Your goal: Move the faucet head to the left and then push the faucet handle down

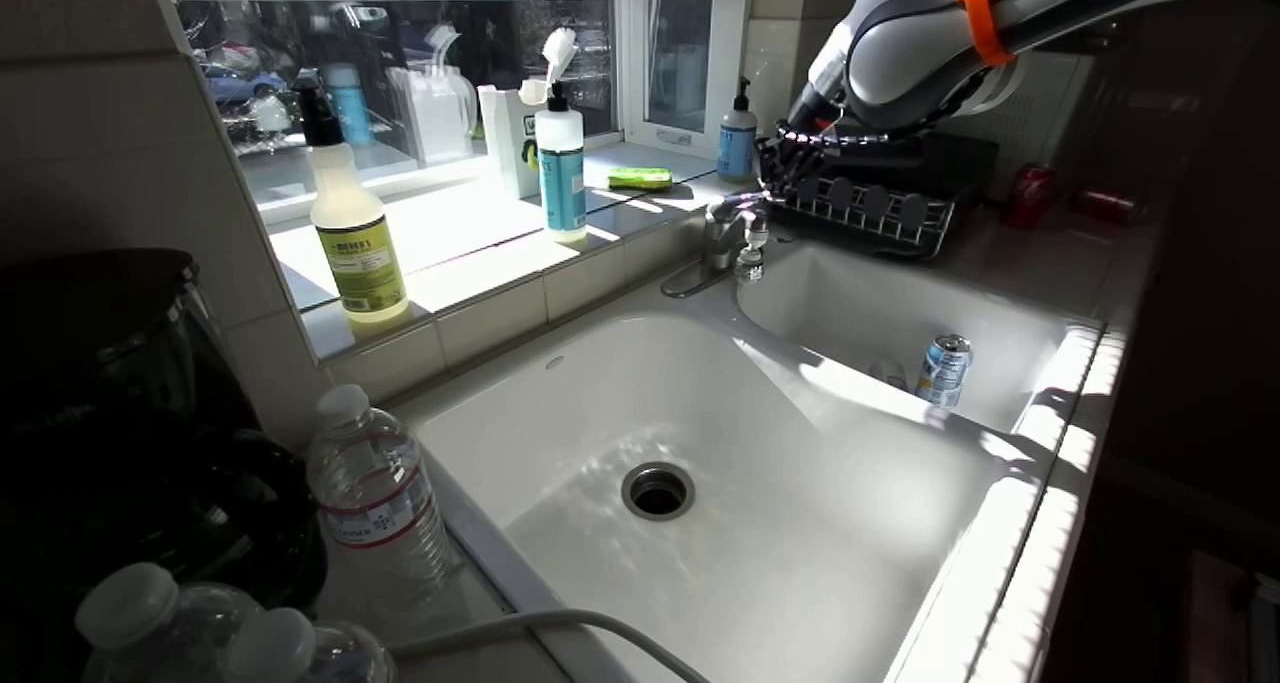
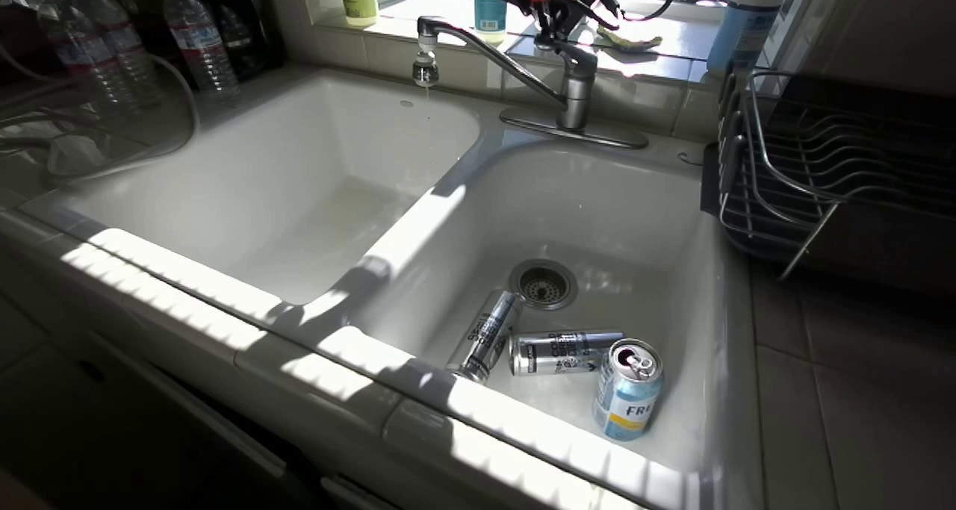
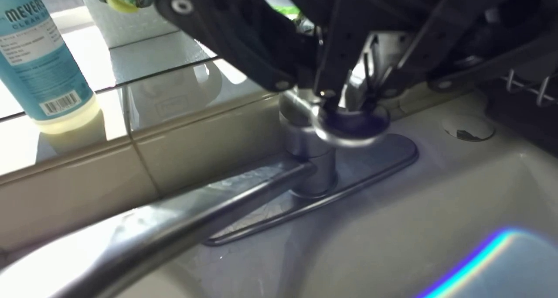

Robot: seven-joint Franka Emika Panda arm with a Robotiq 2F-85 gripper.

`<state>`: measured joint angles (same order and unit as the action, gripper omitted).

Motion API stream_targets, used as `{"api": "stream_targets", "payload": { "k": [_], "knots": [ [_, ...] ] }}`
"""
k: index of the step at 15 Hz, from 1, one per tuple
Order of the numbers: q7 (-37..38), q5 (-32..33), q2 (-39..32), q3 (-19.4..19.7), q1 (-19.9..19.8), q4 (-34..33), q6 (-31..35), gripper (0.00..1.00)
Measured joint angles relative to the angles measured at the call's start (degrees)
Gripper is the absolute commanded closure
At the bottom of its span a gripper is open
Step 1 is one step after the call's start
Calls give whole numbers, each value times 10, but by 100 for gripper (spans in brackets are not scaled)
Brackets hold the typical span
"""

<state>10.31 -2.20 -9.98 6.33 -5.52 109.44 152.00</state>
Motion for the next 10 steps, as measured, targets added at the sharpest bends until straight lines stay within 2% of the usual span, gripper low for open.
{"api": "stream_targets", "payload": {
  "k": [1, 6, 10],
  "knots": [
    [0, 0, 0, 0, 0, 0, 0, 100],
    [-3, 0, 4, 1, -1, 0, 3, 100],
    [-16, 0, 8, 0, -1, 0, 39, 100]
  ]
}}
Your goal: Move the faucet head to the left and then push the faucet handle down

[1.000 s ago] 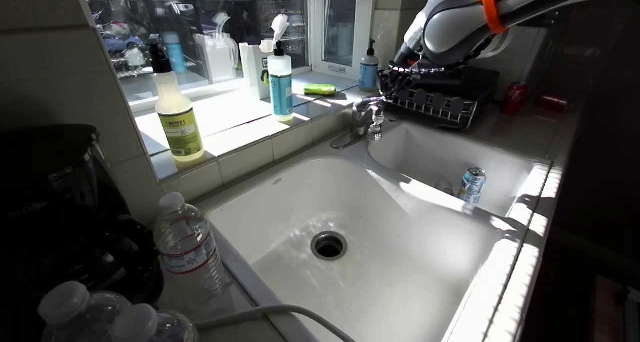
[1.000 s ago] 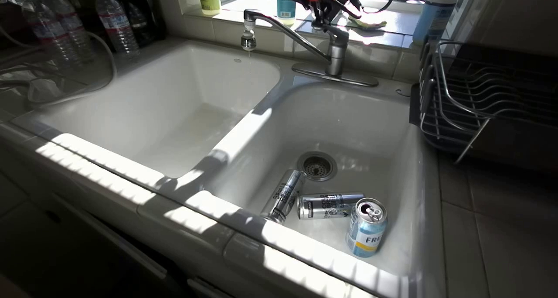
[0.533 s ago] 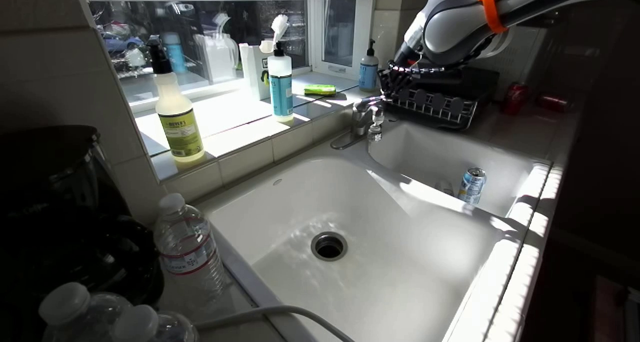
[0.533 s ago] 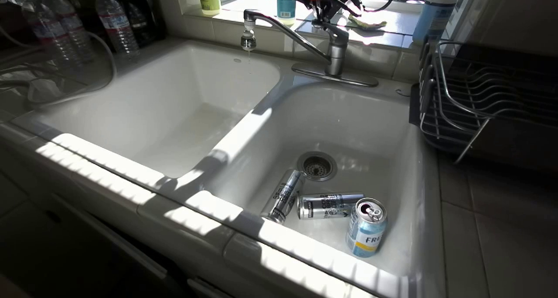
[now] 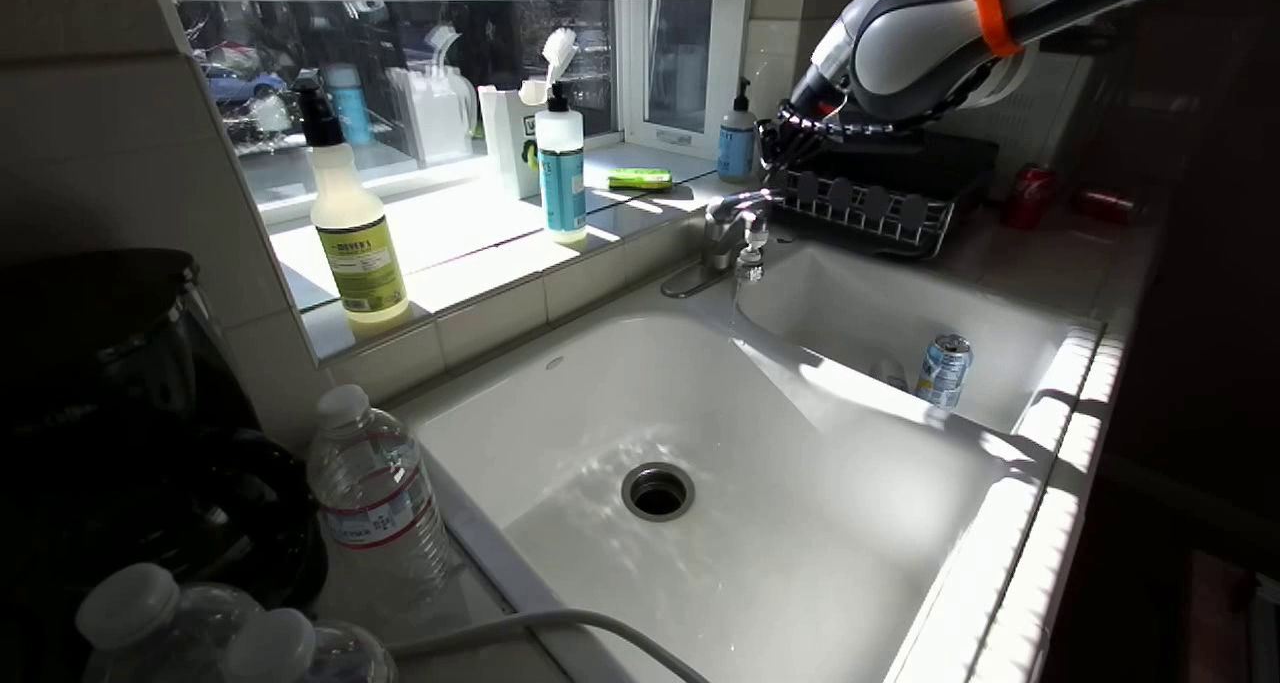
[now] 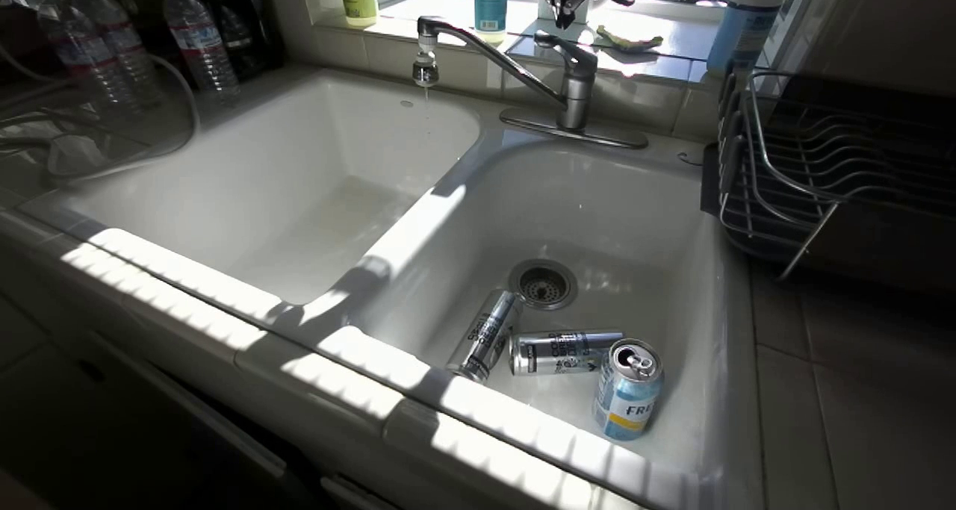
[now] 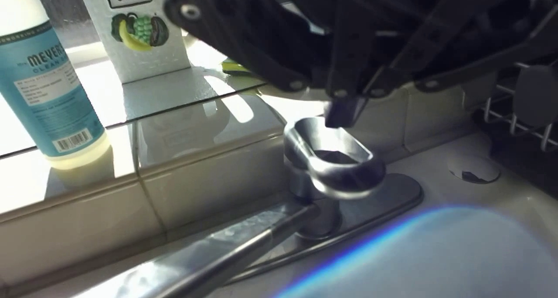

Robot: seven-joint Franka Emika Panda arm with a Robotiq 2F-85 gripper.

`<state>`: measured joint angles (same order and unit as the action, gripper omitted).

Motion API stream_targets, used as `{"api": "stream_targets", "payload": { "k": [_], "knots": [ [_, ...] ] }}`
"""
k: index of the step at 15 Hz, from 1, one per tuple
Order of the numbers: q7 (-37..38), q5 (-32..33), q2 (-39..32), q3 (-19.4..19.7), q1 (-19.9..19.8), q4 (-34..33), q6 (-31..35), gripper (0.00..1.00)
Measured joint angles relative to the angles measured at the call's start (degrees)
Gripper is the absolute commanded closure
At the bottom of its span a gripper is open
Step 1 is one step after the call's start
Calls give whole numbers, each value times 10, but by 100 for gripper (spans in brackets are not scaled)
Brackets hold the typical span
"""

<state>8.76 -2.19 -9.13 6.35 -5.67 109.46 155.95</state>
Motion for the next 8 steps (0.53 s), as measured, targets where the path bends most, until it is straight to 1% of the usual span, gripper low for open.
{"api": "stream_targets", "payload": {
  "k": [3, 6, 7, 8],
  "knots": [
    [0, 0, 9, 0, 1, 1, 0, 100],
    [5, 6, 37, -1, 7, 5, -46, 100],
    [8, 10, 52, -2, 8, 8, -69, 74],
    [14, 14, 69, -3, 10, 11, -98, 72]
  ]
}}
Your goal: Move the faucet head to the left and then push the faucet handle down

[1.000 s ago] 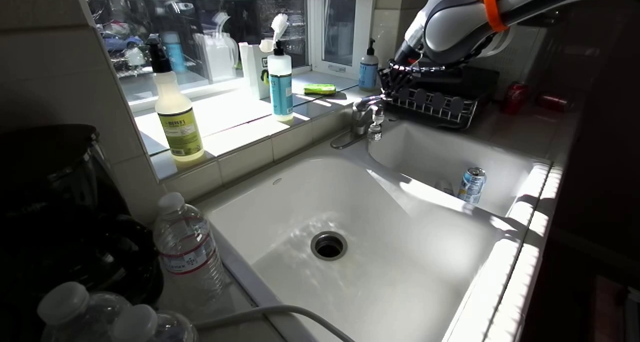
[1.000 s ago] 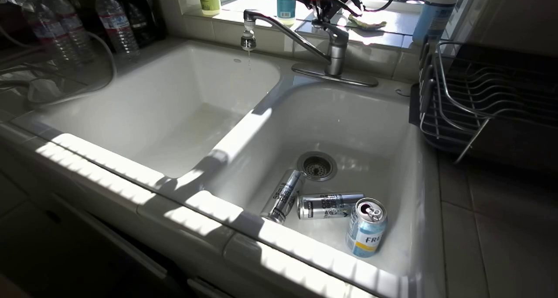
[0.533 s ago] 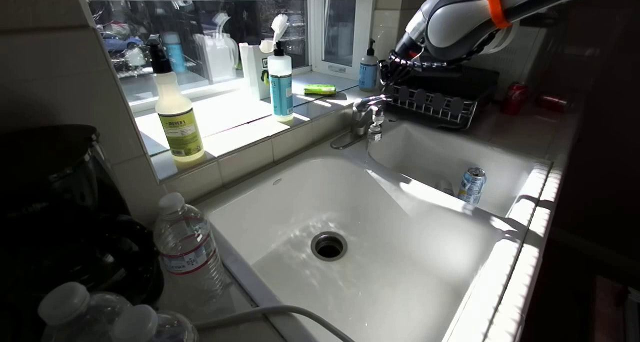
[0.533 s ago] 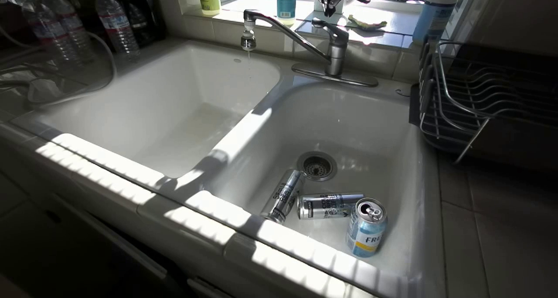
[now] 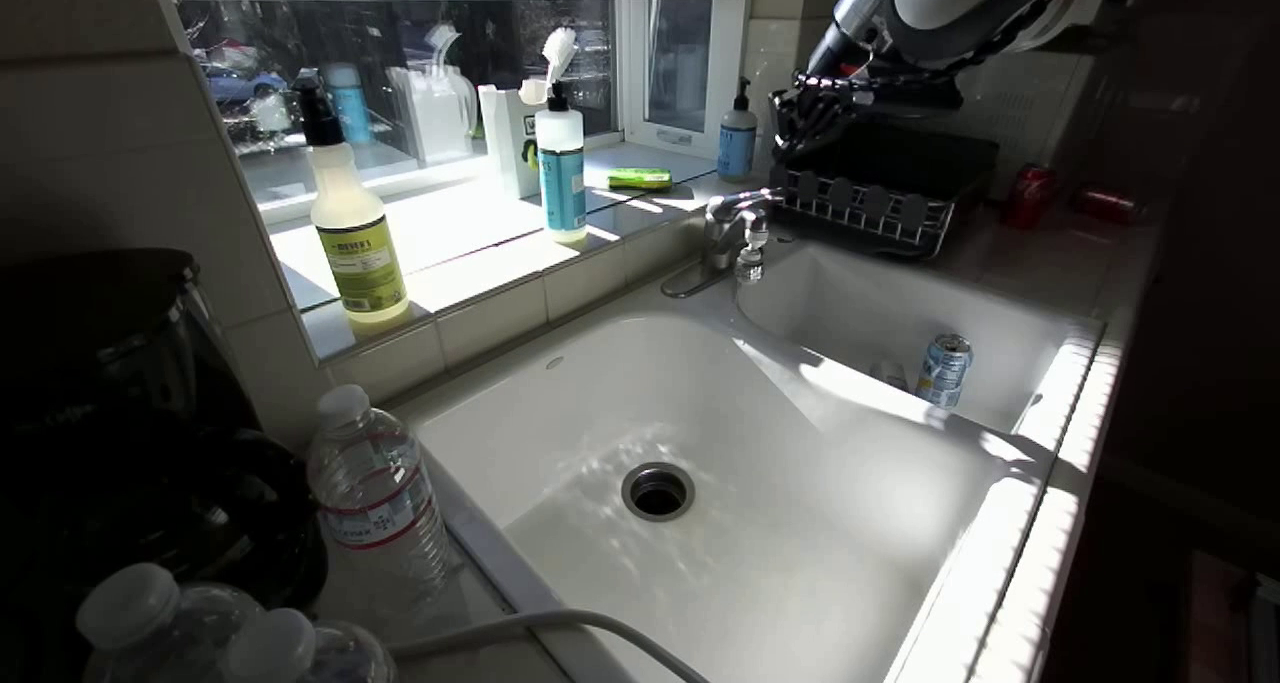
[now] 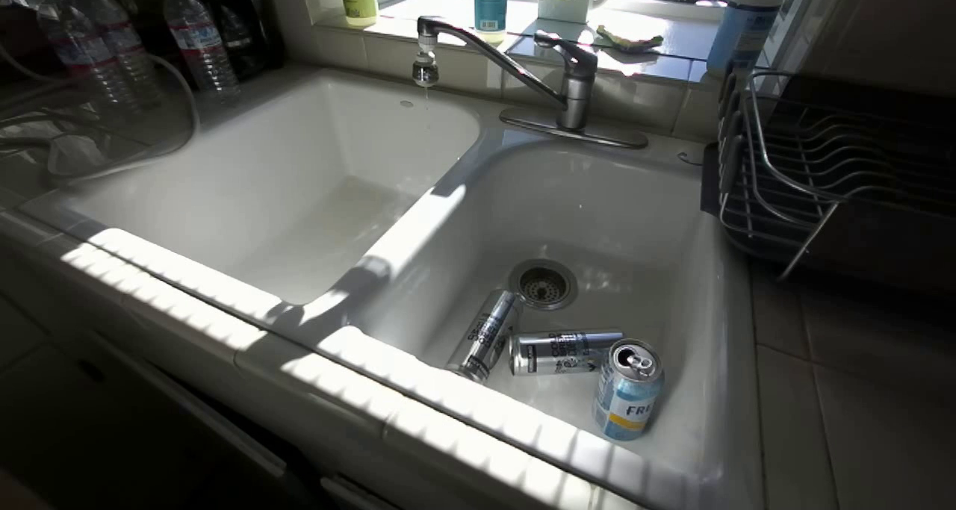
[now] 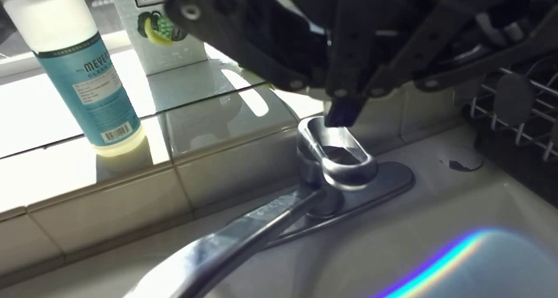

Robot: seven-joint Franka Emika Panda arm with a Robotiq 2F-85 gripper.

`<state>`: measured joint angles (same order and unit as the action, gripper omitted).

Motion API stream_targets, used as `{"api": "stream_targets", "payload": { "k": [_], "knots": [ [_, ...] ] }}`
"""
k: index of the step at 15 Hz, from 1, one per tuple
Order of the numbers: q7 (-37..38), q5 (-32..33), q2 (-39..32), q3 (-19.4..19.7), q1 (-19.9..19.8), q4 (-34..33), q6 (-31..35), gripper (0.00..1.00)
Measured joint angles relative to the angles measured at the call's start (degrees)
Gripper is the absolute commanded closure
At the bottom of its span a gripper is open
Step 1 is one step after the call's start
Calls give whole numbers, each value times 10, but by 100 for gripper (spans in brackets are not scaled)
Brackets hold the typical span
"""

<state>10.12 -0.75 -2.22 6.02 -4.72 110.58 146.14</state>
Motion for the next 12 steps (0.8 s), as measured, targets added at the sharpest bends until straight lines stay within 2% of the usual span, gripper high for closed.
{"api": "stream_targets", "payload": {
  "k": [7, 10, 12],
  "knots": [
    [13, -9, 143, -21, 7, 32, -254, 22],
    [13, -16, 200, -32, 10, 52, -340, 0],
    [13, -19, 232, -38, 11, 67, -378, 0]
  ]
}}
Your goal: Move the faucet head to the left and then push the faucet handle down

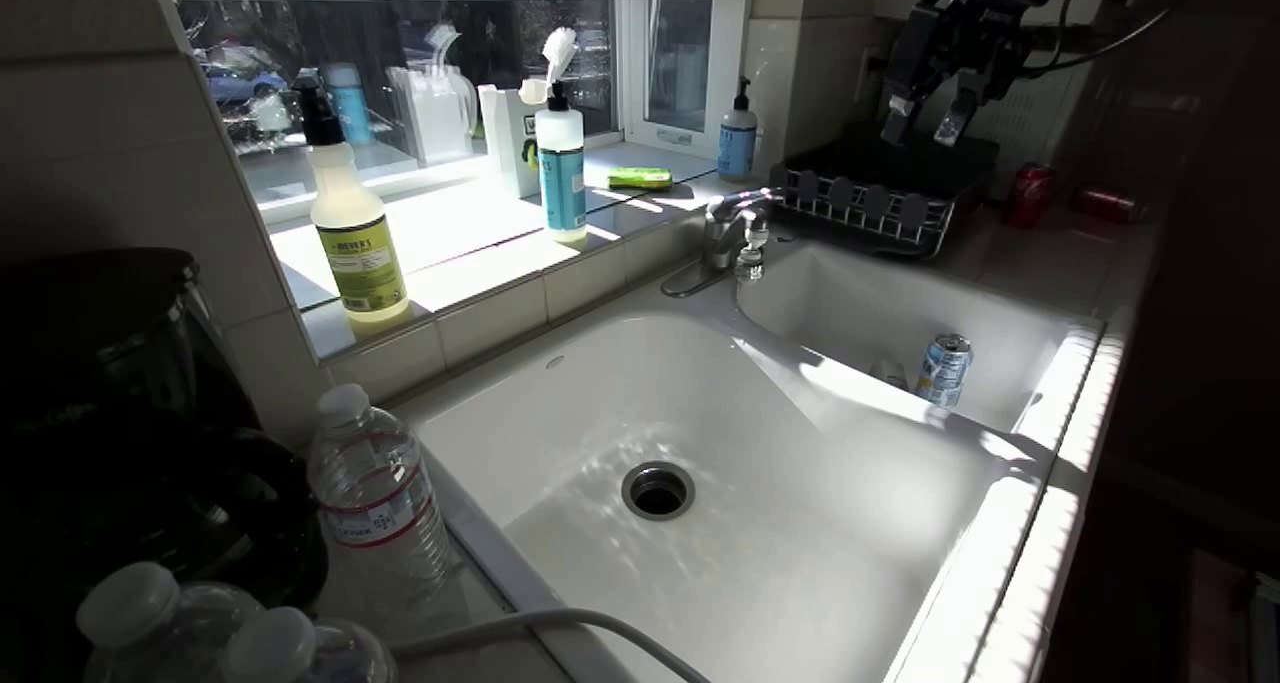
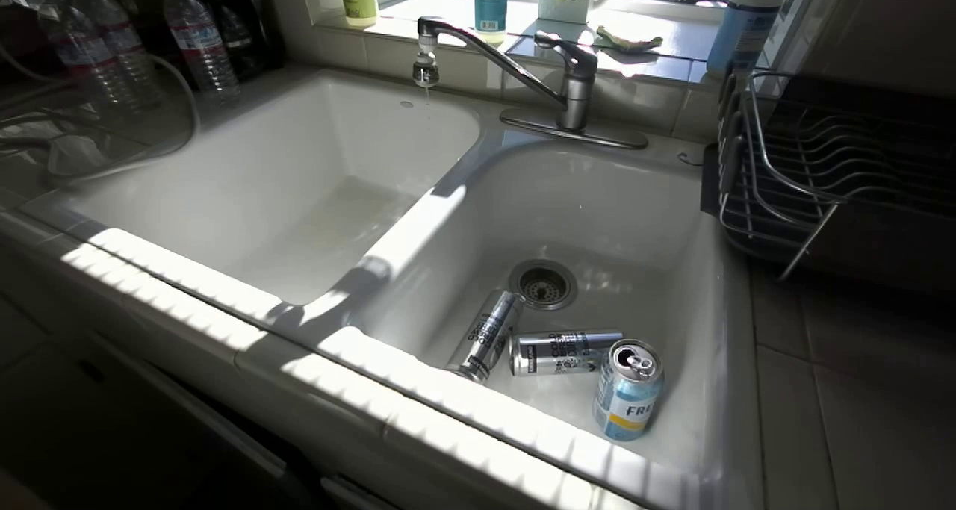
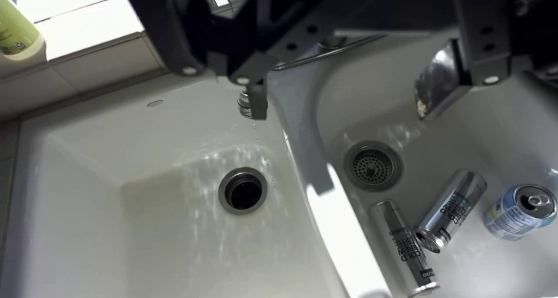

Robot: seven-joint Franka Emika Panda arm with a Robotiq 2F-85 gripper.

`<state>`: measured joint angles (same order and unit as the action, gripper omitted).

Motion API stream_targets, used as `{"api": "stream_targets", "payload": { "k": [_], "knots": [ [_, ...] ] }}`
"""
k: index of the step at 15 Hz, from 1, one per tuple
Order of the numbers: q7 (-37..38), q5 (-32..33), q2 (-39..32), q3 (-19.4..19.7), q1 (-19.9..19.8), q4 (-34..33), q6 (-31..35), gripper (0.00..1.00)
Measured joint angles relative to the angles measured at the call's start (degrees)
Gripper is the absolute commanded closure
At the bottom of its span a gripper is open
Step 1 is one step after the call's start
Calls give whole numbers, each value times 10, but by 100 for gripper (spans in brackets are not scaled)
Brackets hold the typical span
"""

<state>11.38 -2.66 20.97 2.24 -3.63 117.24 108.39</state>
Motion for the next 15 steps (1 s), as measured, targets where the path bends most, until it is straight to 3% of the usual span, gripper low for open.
{"api": "stream_targets", "payload": {
  "k": [3, 8, 15],
  "knots": [
    [-14, -9, 41, -4, 3, 31, -22, 0],
    [-60, -16, 89, -4, 8, 99, 7, 0],
    [-78, -16, 108, -3, 8, 138, 33, 0]
  ]
}}
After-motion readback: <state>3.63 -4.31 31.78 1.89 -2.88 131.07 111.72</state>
